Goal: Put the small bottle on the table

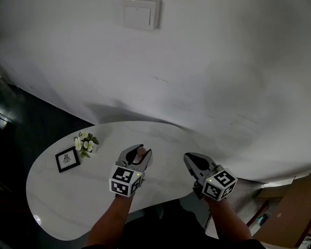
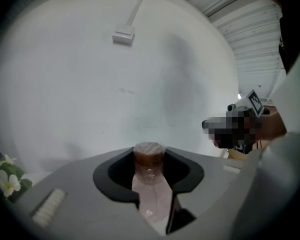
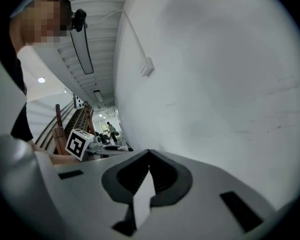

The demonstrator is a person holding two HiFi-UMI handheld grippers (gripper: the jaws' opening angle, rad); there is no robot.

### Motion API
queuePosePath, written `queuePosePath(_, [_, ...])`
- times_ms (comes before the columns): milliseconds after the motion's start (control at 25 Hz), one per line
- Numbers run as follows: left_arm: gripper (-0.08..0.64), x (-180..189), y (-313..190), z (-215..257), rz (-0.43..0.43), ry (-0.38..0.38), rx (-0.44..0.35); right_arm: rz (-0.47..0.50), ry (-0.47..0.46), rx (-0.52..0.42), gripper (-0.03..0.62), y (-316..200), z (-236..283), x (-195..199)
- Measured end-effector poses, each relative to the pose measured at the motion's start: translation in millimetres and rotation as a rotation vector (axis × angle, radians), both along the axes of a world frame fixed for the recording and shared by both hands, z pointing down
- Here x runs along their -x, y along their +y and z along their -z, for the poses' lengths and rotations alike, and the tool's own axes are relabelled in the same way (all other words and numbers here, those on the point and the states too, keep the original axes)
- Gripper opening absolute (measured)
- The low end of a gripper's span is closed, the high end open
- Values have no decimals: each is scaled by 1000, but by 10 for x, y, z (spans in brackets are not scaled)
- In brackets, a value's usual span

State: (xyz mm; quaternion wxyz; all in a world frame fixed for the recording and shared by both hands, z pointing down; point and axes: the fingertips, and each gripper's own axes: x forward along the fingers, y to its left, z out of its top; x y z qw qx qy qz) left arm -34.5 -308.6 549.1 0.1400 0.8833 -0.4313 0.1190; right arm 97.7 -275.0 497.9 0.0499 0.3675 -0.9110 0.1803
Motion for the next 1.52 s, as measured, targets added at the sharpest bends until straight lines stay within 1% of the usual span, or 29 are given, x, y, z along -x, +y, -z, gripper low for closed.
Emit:
queuePosePath(120, [143, -108, -148, -129, 3, -15, 26, 20, -3, 13, 11, -122, -56, -24])
queuePosePath(200, [144, -178, -233, -210, -4, -39, 42, 29, -7, 26, 11, -178, -95, -49])
queuePosePath(360, [144, -330, -402, -362, -38, -94, 54, 33, -11, 47, 11, -280, -157, -135])
queuePosePath(600, [144, -510, -606, -640, -72, -137, 89, 33, -5, 71, 11, -392, -244, -235])
queuePosePath(960, [144, -665, -824, -992, -87, -142, 134, 43, 22, 116, 11, -452, -423, -320])
queuePosePath(1120, [144, -699, -920, -1055, -75, -143, 130, 52, 30, 127, 11, -481, -474, -324])
queuePosePath(1280, [144, -706, -911, -1198, -85, -164, 157, 63, 37, 130, 11, -502, -491, -314])
queuePosePath(1520, [144, -706, -945, -1276, -88, -186, 150, 69, 38, 133, 11, -480, -513, -306])
